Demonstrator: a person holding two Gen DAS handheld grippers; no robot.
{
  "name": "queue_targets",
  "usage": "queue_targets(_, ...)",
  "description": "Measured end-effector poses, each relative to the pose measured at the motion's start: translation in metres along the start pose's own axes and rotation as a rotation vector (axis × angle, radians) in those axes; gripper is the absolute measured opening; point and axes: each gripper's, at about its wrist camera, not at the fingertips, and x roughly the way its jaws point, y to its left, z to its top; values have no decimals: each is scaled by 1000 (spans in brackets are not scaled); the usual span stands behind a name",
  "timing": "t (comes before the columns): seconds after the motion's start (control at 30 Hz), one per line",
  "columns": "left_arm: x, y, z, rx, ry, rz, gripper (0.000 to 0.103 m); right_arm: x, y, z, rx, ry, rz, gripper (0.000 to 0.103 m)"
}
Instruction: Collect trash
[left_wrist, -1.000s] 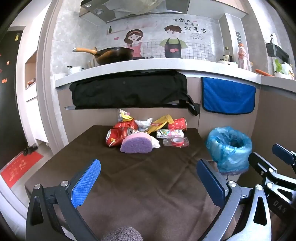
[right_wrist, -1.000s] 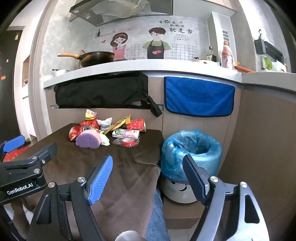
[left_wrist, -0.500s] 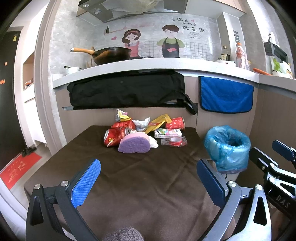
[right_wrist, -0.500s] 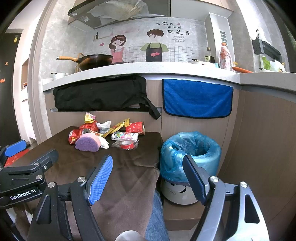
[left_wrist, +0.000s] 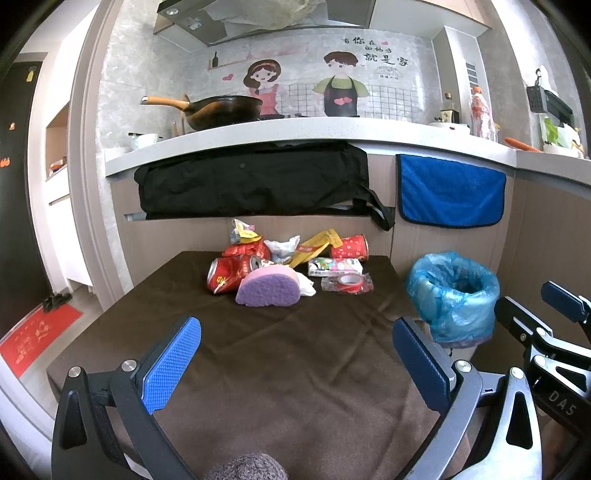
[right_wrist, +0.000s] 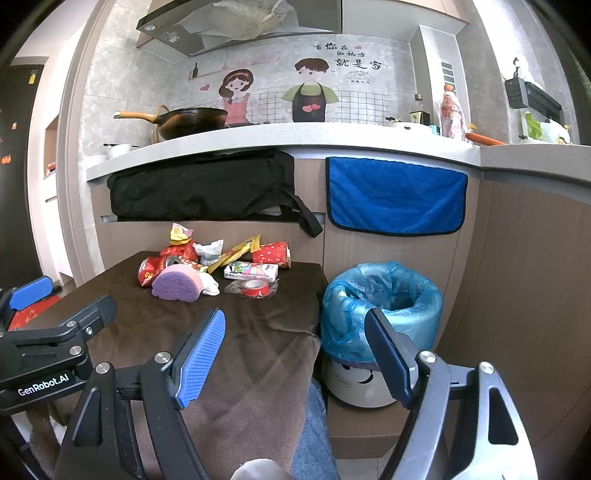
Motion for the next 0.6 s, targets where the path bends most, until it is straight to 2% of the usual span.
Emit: queue_targets(0.6,0,-2,-1,-2,-1,2,102,0,0,0,1,0,1,76)
